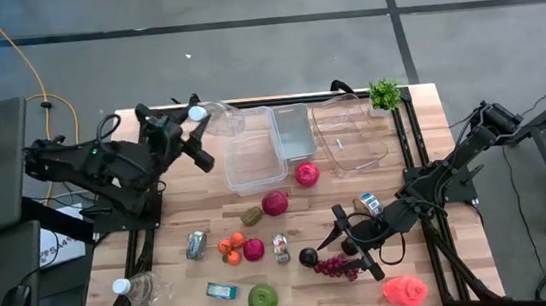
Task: Pick & Place Food Item
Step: Put the top transparent water bottle into the left transparent bin
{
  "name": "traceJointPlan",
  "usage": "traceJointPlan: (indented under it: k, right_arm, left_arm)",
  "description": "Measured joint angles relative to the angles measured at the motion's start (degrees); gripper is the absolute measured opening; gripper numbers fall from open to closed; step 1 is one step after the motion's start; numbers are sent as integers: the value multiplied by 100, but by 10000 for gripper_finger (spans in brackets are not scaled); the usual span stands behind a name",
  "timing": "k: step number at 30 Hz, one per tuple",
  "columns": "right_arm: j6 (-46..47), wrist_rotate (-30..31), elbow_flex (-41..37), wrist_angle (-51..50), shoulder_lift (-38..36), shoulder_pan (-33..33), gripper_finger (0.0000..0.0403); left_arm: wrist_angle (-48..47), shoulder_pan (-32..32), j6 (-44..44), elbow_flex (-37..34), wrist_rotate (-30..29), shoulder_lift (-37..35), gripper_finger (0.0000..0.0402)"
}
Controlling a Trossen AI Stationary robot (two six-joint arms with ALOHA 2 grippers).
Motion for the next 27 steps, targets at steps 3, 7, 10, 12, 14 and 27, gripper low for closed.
traceJointPlan:
  k: [3, 7, 10, 12, 14, 27]
  right_arm:
    - [0, -2, 0, 0, 0, 0, 252]
    - [1, 0, 0, 1, 0, 0, 252]
    - [0, 0, 0, 2, 0, -1, 252]
    - [-5, 0, 0, 2, 0, -11, 252]
    - [-77, -2, 0, 2, 0, -11, 252]
    - [-153, -153, 0, -2, 0, -11, 252]
  left_arm:
    - [113, 42, 83, -1, -85, 121, 139]
    - [122, 459, -183, 0, 498, 268, 139]
    - [106, 912, -383, -5, 1353, 394, 139]
    - [22, 1196, -573, -7, 1718, 443, 139]
    - [-236, 1512, -846, -4, 2171, 446, 139]
    - [-1631, 3242, -2216, -4, 4499, 625, 139]
